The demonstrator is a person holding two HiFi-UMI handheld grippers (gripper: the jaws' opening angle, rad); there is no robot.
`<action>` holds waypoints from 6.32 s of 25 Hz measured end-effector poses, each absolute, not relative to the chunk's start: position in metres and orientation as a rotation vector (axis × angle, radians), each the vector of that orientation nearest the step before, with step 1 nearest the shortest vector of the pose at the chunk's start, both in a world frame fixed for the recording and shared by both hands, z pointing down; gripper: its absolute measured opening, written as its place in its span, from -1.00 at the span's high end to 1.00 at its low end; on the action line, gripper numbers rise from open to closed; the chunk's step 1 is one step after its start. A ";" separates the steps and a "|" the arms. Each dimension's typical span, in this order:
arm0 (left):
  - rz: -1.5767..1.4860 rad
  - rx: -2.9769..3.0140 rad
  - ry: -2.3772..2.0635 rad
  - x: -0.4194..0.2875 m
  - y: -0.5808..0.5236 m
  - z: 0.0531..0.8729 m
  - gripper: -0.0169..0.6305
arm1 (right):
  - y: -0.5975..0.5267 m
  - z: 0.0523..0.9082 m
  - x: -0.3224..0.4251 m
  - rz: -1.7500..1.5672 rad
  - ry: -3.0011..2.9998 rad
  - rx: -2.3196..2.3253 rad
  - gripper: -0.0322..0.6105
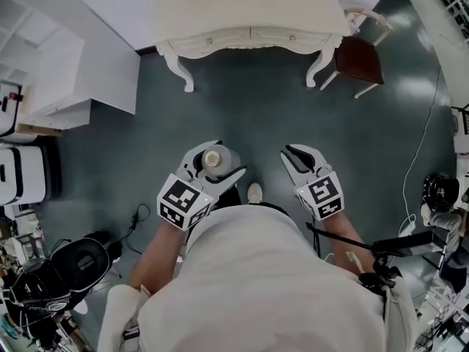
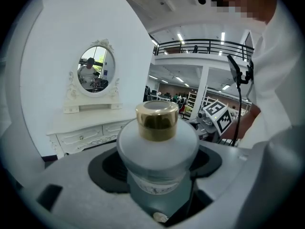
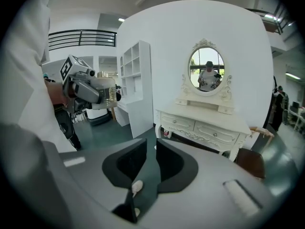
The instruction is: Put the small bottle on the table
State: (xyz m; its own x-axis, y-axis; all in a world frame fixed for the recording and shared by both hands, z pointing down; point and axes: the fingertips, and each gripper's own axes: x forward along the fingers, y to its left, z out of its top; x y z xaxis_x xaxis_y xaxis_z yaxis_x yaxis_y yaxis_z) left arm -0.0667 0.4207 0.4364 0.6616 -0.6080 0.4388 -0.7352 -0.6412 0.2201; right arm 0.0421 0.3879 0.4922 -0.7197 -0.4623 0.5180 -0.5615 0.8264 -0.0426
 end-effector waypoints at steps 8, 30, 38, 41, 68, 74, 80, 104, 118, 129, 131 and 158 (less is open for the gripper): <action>0.460 2.574 -0.915 -0.073 0.300 0.442 -0.09 | 0.289 0.494 0.038 0.311 -2.446 0.886 0.79; 0.531 2.709 -0.688 -0.101 0.026 0.444 -0.10 | 0.059 0.466 0.020 0.383 -2.346 1.181 0.90; 0.558 2.674 -0.799 -0.045 -0.079 0.433 -0.09 | -0.046 0.460 0.073 0.369 -2.429 1.116 0.90; 0.557 2.653 -0.839 -0.015 -0.152 0.439 -0.10 | -0.118 0.460 0.108 0.343 -2.439 1.096 0.90; 0.666 2.603 -0.963 0.114 -0.521 0.505 -0.09 | -0.291 0.468 0.288 0.535 -2.225 1.422 0.90; 0.700 2.586 -0.989 0.119 -0.583 0.534 -0.09 | -0.299 0.472 0.294 0.591 -2.134 1.512 0.90; 0.735 2.570 -1.021 0.127 -0.626 0.562 -0.09 | -0.301 0.475 0.303 0.649 -2.045 1.585 0.90; 0.815 2.574 -1.081 0.142 -0.662 0.594 -0.10 | -0.293 0.485 0.303 0.749 -1.936 1.646 0.89; 0.848 2.572 -1.162 0.138 -0.657 0.588 -0.16 | -0.281 0.482 0.313 0.726 -1.969 1.649 0.89; 0.826 2.571 -1.222 0.119 -0.627 0.563 -0.18 | -0.269 0.479 0.314 0.690 -2.040 1.618 0.90; 0.824 2.569 -1.233 0.114 -0.620 0.564 -0.18 | -0.266 0.480 0.315 0.684 -2.056 1.609 0.89; 0.608 2.520 -1.195 0.100 -0.364 0.478 0.94 | -0.241 0.511 0.291 0.558 -2.408 1.153 0.90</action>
State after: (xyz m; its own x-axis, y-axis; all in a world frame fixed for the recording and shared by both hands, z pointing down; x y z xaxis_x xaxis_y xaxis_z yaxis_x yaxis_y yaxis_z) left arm 0.1001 -0.3644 0.4776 0.5680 -0.6635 0.4869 -0.7842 -0.6160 0.0753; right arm 0.2908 -0.2413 0.5105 -0.5729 -0.6328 0.5209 -0.7974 0.5772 -0.1759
